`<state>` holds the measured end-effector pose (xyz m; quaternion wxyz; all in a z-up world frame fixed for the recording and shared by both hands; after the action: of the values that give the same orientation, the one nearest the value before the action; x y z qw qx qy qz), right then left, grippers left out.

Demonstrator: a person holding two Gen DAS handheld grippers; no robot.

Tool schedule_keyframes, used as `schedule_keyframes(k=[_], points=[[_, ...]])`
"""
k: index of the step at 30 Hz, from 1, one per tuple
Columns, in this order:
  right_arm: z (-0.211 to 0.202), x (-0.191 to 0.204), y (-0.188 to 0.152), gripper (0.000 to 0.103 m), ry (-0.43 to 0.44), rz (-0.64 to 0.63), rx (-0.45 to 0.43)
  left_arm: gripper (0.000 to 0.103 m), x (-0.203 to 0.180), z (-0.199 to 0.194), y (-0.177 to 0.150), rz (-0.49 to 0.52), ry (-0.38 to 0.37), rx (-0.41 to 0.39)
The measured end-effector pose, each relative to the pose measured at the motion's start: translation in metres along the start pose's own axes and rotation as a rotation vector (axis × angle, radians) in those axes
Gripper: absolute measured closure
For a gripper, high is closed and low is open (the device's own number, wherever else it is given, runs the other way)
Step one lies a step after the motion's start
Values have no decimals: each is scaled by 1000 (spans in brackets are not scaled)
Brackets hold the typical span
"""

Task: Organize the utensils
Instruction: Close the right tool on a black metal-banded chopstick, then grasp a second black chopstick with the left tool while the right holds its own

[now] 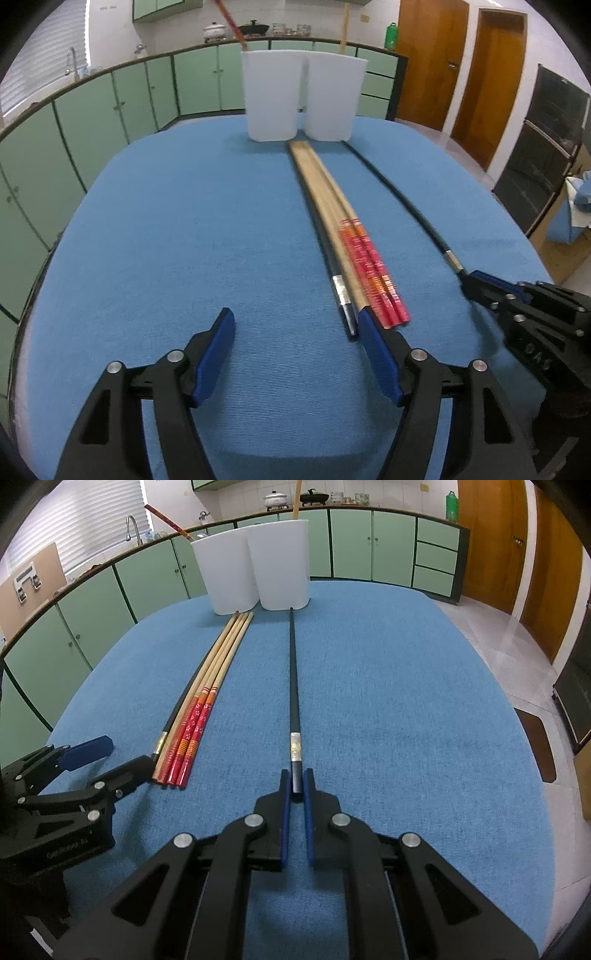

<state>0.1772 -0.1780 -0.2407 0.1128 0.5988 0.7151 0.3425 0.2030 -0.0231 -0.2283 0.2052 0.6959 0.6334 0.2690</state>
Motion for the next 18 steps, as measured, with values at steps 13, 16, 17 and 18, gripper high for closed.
schedule_keyframes(k=[13, 16, 17, 18], points=[[0, 3, -1, 94, 13, 2, -1, 35, 12, 5, 0, -13, 19, 7], [0, 4, -1, 93, 11, -2, 0, 36, 11, 6, 0, -1, 30, 7], [0, 3, -2, 93, 10, -4, 1, 39, 10, 6, 0, 2, 32, 6], [0, 3, -2, 93, 9, -5, 2, 42, 10, 5, 0, 4, 32, 4]])
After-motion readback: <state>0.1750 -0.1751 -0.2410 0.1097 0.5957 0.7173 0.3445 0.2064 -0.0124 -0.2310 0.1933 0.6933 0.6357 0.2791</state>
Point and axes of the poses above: each gripper's, at about its wrist camera, not at the fingertips, and z roughly the way its jaws point, x to its left, y to its top, the point moved 9 cm from there along z, roughly the way its jaws point, and after that the axes turned 12 degrees about y, right-handed, at the moved point
